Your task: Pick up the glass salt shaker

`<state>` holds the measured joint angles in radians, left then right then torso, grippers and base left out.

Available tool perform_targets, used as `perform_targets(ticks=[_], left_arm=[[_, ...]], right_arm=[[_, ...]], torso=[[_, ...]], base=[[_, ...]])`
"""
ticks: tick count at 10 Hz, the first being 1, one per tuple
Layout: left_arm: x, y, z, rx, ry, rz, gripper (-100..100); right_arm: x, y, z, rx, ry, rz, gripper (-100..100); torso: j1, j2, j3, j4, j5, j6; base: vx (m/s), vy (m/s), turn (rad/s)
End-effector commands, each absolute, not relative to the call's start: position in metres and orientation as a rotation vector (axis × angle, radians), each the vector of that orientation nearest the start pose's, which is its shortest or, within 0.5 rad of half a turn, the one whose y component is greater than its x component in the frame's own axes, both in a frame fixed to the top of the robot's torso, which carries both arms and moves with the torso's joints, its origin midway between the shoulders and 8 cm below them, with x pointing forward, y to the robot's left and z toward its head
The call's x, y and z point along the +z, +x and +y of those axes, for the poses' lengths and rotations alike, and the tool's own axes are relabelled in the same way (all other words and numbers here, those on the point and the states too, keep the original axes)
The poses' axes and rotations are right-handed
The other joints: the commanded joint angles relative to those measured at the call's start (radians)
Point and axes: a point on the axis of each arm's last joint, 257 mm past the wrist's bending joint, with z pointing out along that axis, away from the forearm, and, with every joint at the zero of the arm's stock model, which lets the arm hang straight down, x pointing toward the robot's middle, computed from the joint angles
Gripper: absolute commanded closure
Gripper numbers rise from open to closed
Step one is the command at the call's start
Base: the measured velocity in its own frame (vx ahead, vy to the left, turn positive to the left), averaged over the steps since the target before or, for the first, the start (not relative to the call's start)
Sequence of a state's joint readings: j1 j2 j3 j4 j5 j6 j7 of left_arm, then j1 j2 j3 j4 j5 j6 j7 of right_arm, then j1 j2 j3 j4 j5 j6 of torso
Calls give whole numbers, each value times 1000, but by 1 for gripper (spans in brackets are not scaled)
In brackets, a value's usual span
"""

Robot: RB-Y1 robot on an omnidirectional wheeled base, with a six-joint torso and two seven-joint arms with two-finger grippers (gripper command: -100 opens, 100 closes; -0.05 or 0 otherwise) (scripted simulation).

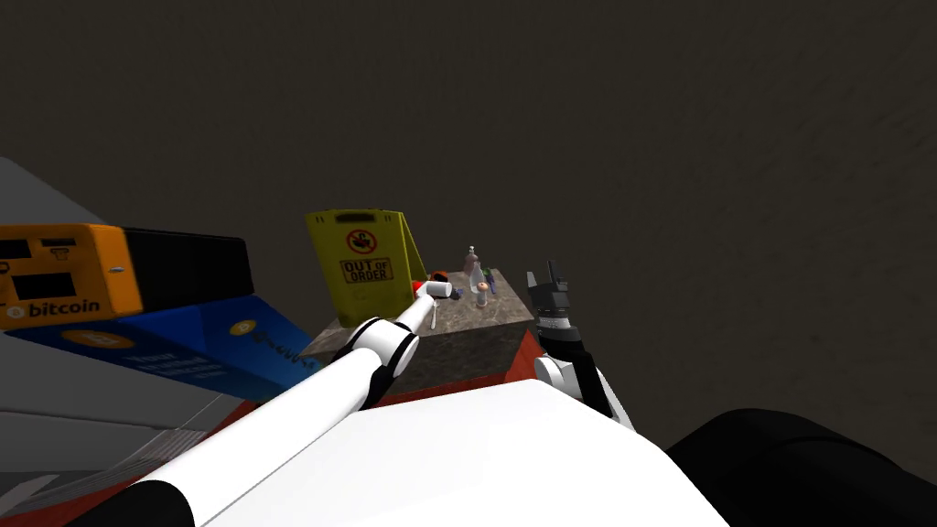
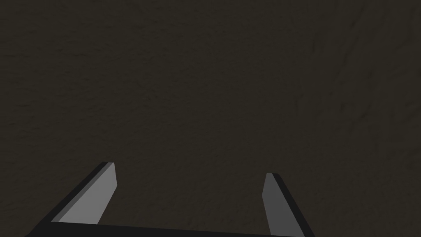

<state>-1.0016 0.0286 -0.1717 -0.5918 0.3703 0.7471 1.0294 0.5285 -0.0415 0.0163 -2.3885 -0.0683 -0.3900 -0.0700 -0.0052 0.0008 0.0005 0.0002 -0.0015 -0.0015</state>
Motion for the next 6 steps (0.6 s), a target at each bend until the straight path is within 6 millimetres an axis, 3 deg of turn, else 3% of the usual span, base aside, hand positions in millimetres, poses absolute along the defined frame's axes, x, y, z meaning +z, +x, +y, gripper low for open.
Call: perform_targets(ticks=[1, 3, 5, 6], left_arm=[[-293, 638, 22, -1159, -2620, 1262, 100], [-291, 640, 24, -1173, -2618, 1282, 100], [-291, 639, 24, -1172, -2618, 1281, 100], [-291, 639, 24, -1172, -2615, 1285, 0]], right_arm=[[42, 339, -277, 1417, 722, 608, 0], [42, 339, -277, 1417, 722, 608, 0], [42, 339, -277, 1417, 722, 608, 0], [42, 339, -277, 1417, 722, 608, 0]], torso=[[0, 0, 0, 0, 0, 0], [-1, -1, 0, 0, 0, 1], [1, -1, 0, 0, 0, 2], [3, -2, -1, 0, 1, 1]], base=[[-22, -64, 82], [-20, -82, 85], [-7, -18, -1], [0, 0, 0]])
